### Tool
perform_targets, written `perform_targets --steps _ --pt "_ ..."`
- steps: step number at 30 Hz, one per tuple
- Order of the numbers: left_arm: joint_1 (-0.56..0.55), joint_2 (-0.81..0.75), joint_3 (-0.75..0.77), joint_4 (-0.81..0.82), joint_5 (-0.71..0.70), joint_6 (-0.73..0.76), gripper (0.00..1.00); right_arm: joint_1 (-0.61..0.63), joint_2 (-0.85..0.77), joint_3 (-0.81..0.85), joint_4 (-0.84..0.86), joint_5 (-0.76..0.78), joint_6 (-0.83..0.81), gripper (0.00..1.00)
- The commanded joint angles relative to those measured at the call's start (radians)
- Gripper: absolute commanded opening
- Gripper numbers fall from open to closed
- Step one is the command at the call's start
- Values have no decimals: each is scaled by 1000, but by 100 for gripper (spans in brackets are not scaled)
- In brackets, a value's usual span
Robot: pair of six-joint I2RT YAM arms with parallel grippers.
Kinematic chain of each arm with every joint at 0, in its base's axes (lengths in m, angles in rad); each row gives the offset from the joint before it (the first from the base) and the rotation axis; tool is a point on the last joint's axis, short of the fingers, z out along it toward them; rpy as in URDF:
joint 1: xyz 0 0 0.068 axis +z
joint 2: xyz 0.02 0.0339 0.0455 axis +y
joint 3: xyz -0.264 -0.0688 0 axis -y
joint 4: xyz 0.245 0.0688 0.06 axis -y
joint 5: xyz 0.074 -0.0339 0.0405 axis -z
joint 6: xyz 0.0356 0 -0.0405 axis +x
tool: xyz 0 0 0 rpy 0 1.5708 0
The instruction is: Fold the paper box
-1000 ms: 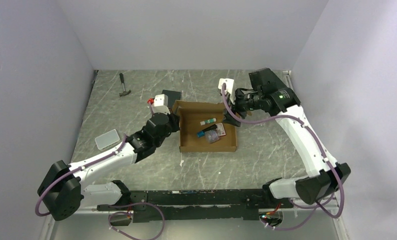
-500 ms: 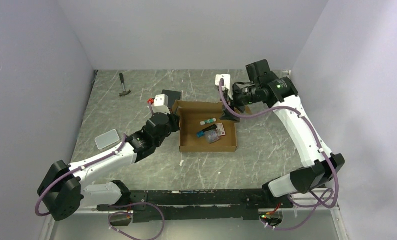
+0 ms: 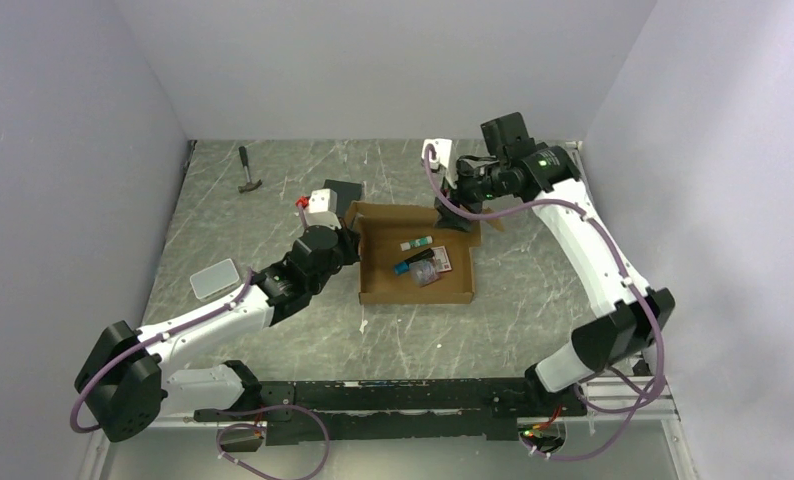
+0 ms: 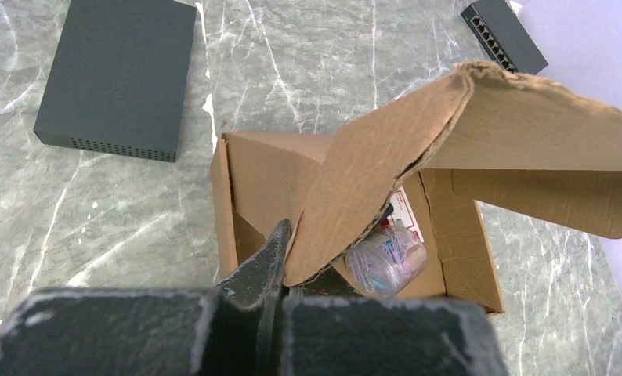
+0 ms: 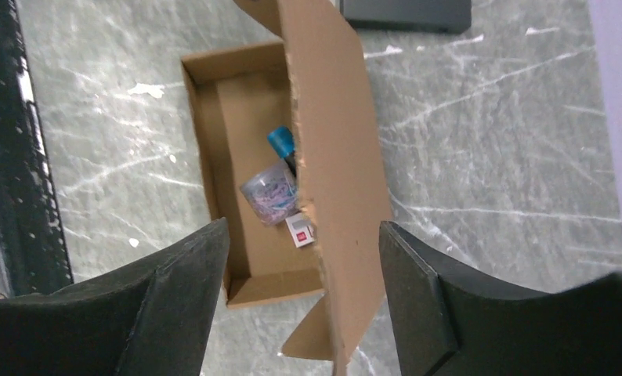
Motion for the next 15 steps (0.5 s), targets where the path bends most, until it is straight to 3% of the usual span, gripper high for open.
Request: perform_targets --steps 1,5,8,11,15 --pt "-6 -16 -1 -58 45 -9 0 5 39 30 15 45 -15 67" --pt "-6 -24 -1 -65 50 -11 1 7 39 2 4 56 -62 33" --pt "-6 -40 -1 -86 54 -16 11 7 16 -44 12 69 -99 10" --pt "-6 -73 -6 -115 72 -26 24 7 -5 -87 9 69 -139 1" --pt "-6 -146 -2 -202 150 -35 44 7 -38 -155 8 63 -169 0"
